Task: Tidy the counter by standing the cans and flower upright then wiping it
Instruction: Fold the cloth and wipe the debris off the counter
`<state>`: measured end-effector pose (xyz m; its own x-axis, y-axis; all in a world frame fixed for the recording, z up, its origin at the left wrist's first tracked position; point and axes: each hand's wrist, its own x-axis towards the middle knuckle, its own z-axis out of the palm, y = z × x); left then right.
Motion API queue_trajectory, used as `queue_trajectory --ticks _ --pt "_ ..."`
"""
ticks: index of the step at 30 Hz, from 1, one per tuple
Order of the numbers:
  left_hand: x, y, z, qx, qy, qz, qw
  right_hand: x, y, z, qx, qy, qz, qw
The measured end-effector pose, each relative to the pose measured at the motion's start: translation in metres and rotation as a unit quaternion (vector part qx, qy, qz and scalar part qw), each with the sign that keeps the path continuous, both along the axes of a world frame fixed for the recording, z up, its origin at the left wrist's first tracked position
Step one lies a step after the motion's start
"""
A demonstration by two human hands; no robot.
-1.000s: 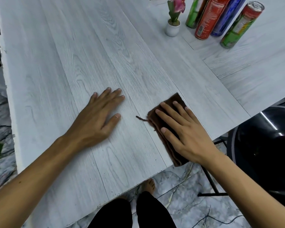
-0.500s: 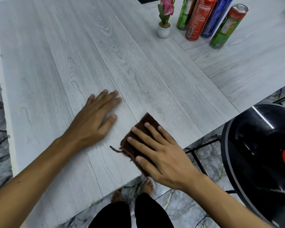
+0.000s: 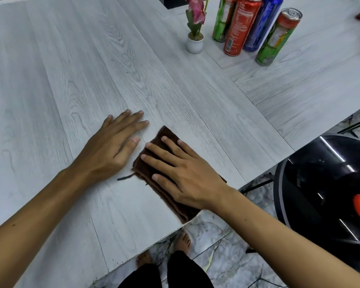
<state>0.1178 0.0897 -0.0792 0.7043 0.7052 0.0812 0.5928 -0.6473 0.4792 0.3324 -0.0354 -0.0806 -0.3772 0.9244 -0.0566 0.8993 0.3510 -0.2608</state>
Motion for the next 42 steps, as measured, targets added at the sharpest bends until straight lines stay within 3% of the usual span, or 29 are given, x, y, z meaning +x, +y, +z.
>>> queue_trajectory --ticks 9,24,30,33,38,42 --pt "0.032 0.005 0.001 -0.001 -0.013 0.009 1.000 0.060 0.025 0.003 0.015 0.011 -0.093 0.996" --pt "0.067 -0.035 0.005 -0.018 -0.014 0.004 1.000 0.093 -0.047 -0.003 0.014 0.049 -0.163 0.985" --pt "0.070 -0.068 0.014 -0.014 0.027 0.018 0.999 0.097 -0.059 0.012 0.030 0.168 -0.195 0.966" --pt "0.076 -0.086 0.021 -0.025 0.041 0.064 0.997 0.110 -0.060 0.028 0.059 0.168 -0.243 0.954" --pt "0.087 -0.120 0.035 -0.017 0.034 0.158 0.987 0.138 -0.058 0.049 -0.018 0.178 -0.324 0.929" --pt "0.099 -0.139 0.042 -0.098 0.007 0.212 0.972 0.155 -0.055 0.059 -0.118 0.174 -0.322 0.923"
